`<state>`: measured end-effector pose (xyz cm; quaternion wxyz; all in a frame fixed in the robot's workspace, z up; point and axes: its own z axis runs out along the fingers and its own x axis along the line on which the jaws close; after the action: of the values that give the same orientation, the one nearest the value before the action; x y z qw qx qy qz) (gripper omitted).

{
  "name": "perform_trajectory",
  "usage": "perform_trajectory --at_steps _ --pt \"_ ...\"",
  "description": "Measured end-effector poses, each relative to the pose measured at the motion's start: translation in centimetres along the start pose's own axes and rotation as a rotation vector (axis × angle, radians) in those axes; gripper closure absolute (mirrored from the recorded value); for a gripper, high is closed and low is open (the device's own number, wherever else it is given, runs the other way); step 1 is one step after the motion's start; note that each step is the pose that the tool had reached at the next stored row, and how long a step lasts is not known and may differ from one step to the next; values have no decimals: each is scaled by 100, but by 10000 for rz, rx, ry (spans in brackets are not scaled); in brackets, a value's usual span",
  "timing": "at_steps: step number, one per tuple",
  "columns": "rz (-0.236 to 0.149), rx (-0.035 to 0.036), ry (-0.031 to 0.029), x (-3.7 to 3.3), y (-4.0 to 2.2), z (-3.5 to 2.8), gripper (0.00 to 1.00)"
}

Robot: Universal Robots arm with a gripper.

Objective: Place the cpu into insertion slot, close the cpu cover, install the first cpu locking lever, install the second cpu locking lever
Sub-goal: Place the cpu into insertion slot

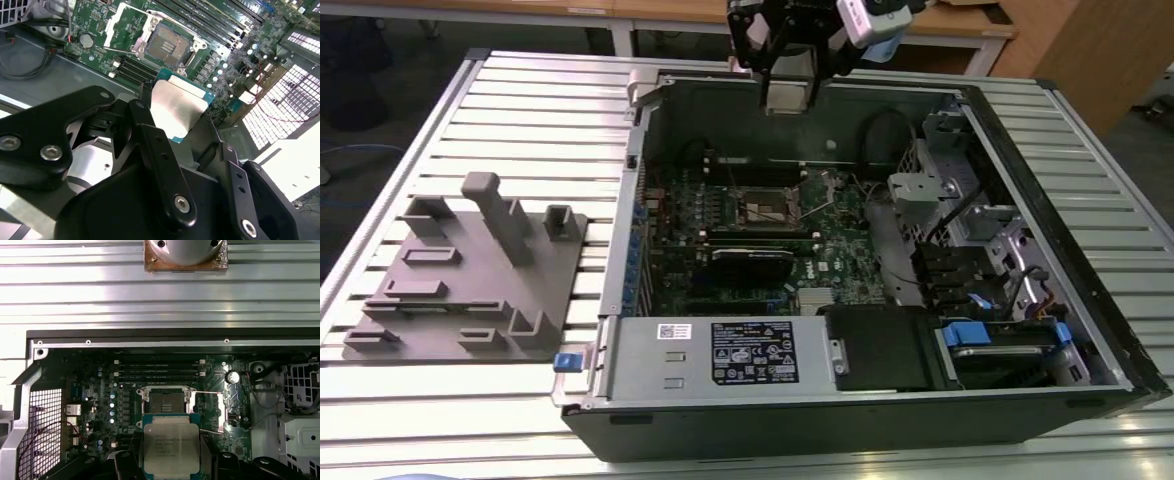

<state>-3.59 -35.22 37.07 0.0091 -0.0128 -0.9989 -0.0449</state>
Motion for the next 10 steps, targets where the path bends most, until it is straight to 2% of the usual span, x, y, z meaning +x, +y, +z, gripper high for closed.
perform_trajectory --at_steps 4,10 --pt "0 1 0 -1 -4 40 46" --pt "0 -1 -1 -1 -6 68 46"
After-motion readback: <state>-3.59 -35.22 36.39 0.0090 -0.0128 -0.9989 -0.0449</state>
